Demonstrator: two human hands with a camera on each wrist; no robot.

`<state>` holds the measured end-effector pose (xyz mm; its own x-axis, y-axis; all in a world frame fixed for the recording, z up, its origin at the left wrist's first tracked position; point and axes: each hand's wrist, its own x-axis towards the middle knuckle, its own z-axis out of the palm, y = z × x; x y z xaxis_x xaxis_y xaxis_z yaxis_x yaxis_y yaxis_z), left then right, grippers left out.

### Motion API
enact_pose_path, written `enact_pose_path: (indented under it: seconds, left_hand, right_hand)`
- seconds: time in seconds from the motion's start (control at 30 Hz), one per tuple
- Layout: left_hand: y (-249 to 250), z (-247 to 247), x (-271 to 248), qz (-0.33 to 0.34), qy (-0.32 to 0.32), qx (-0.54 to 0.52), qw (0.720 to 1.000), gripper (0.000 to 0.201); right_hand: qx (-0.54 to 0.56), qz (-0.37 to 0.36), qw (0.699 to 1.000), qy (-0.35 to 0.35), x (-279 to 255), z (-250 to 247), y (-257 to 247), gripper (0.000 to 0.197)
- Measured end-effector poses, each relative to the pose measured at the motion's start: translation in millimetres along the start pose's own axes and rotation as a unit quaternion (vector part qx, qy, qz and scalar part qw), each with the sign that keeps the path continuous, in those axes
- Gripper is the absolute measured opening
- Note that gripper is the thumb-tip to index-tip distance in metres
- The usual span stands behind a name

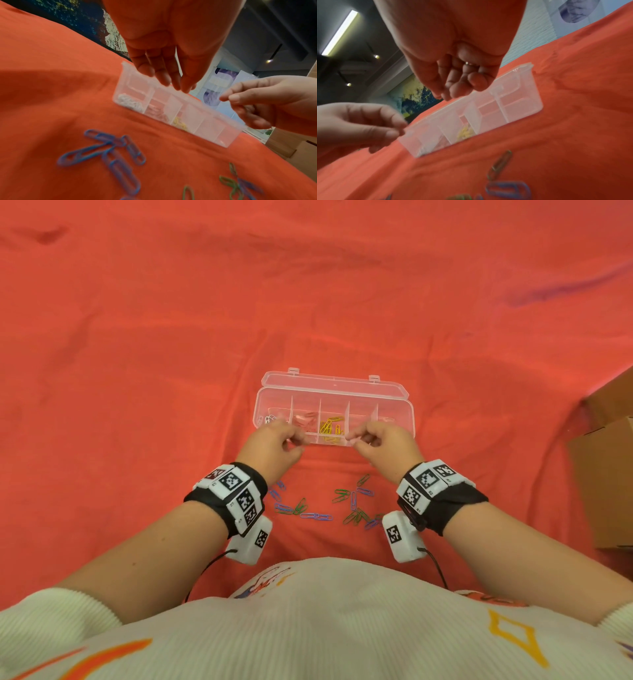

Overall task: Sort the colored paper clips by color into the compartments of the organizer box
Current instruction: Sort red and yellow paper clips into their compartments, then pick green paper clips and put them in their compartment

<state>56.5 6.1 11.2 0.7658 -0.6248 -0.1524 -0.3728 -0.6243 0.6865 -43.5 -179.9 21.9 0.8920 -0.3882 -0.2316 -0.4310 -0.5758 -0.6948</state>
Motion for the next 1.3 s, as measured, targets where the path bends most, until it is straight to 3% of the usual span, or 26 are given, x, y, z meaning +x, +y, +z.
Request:
enact_pose_path:
  seconds: [0.2, 0.33, 0.47, 0.77, 0.9, 1.07, 1.3]
  left_hand:
    - [-38, 8, -35, -0.026, -0.085, 0.05, 0.995, 0.014]
    - [-53, 12, -48, -0.03, -0.107, 0.044, 0.993, 0.02]
    - [-59, 19, -56, -0.026, -0.141, 0.057, 0.988, 0.023]
    - [-53, 26, -61, -0.043, -0.132, 0.096, 0.986, 0.011]
    - [-51, 23, -60, -0.064, -0.128, 0.068, 0.987, 0.005]
    - [-45, 17, -55, -0.092, -0.102, 0.023, 0.99, 0.017]
    - [-42, 14, -49, -0.075, -0.093, 0.043, 0.992, 0.018]
  right_hand:
    - [-0.128, 0.028, 0.983, -0.128, -22, 17, 30, 0.015]
    - [-0.142, 0.062, 0.984, -0.086, -26, 23, 47, 0.025]
    - [-0.138, 0.071, 0.986, -0.066, -24, 25, 55, 0.021]
    - [-0.155, 0.094, 0.98, -0.082, -21, 31, 59, 0.007]
    - [-0.168, 0.106, 0.975, -0.101, -20, 27, 52, 0.02]
    - [-0.115, 0.102, 0.986, -0.061, -16, 25, 36, 0.015]
    - [-0.068, 0.077, 0.981, -0.167, -21, 38, 23, 0.021]
